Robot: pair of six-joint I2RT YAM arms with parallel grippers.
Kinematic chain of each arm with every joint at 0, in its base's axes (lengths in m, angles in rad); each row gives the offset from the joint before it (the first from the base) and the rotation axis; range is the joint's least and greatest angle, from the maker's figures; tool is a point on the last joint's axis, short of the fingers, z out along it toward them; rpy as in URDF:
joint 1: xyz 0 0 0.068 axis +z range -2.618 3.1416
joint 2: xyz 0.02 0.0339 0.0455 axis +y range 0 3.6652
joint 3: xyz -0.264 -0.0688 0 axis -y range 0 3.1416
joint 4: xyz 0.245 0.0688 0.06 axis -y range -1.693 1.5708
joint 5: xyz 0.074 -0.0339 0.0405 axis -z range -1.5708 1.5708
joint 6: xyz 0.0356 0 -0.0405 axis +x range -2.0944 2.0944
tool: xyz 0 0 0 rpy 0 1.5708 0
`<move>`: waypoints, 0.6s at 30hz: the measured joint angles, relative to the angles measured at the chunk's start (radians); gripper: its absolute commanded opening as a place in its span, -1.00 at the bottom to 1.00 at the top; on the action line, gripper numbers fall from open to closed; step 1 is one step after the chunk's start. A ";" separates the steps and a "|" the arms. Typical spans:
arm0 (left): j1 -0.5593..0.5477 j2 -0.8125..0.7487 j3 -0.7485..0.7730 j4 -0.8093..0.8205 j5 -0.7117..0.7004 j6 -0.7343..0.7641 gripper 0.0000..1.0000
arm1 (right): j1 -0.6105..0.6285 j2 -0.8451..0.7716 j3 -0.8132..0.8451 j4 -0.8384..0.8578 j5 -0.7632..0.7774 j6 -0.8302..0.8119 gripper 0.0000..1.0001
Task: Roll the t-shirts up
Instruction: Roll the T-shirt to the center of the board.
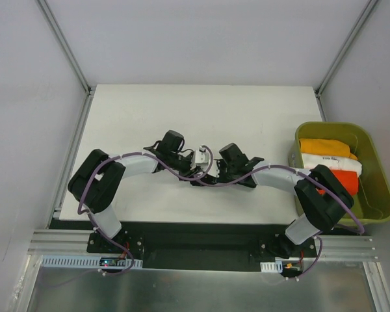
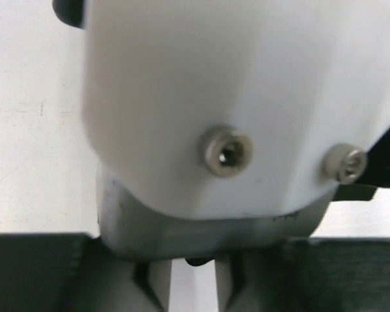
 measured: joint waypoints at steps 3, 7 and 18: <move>0.001 0.000 0.010 -0.021 0.017 -0.015 -1.00 | -0.001 -0.002 0.001 -0.006 0.001 0.010 -0.30; 0.002 -0.004 0.014 -0.059 0.025 -0.029 -1.00 | 0.000 -0.013 0.025 -0.054 0.016 -0.023 0.92; -0.041 -0.048 0.033 -0.191 0.079 -0.026 -1.00 | -0.023 -0.350 0.045 -0.478 0.014 -0.025 0.92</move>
